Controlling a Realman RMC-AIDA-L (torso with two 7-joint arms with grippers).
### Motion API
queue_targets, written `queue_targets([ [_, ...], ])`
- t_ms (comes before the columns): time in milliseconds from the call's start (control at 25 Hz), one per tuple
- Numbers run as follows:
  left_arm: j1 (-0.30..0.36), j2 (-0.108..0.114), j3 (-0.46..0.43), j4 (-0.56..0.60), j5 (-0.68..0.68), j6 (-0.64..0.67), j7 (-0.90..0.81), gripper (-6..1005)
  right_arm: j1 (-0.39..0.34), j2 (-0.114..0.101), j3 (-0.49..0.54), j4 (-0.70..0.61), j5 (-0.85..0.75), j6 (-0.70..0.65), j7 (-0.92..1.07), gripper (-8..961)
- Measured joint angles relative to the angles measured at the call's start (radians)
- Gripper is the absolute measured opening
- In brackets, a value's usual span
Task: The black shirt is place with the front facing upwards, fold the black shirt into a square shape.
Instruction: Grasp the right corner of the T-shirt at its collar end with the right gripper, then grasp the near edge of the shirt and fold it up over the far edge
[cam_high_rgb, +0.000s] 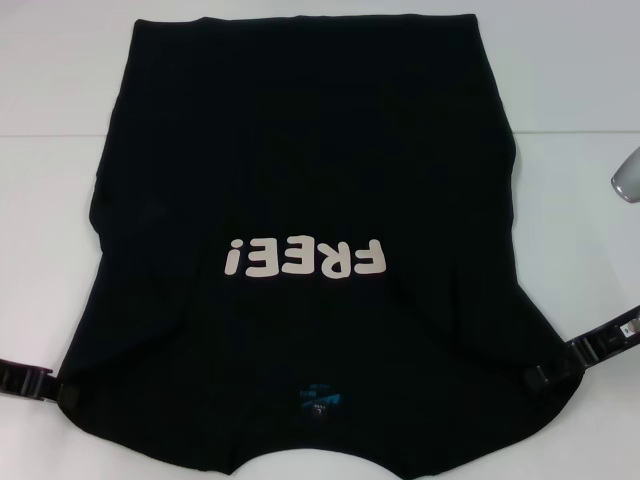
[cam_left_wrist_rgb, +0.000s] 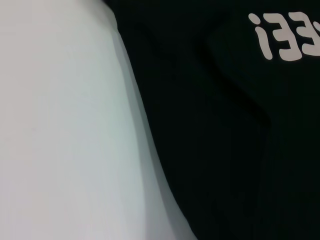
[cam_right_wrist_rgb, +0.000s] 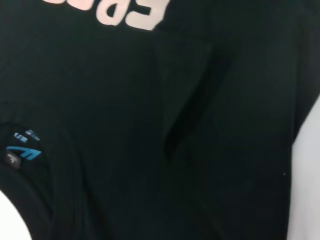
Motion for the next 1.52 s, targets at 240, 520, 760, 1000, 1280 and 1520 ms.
queue_targets([
  [240, 0.002, -0.001, 0.0, 0.0, 0.0, 0.0, 0.0, 31, 0.0, 0.0, -0.006, 0.004, 0.003, -0.003, -0.005, 550],
  [520, 0.0, 0.001, 0.0, -0.001, -0.011, 0.005, 0.01, 31, 0.001, 0.0, -0.007, 0.004, 0.003, -0.003, -0.001, 253],
  [760, -0.003, 0.002, 0.0, -0.003, -0.015, 0.01, 0.01, 32, 0.008, 0.0, -0.008, 0.002, 0.002, -0.005, -0.002, 72],
  [1000, -0.02, 0.035, 0.004, -0.049, -0.014, 0.079, 0.011, 32, 0.027, -0.013, -0.006, 0.0, 0.007, -0.059, -0.045, 46],
  [1280, -0.062, 0.139, 0.004, -0.218, -0.009, 0.265, 0.078, 32, 0.043, -0.054, -0.01, 0.0, 0.009, -0.263, -0.17, 48],
  [1520, -0.065, 0.144, 0.035, -0.254, 0.052, 0.399, 0.19, 31, 0.016, -0.039, -0.065, -0.002, 0.001, -0.421, -0.291, 49],
])
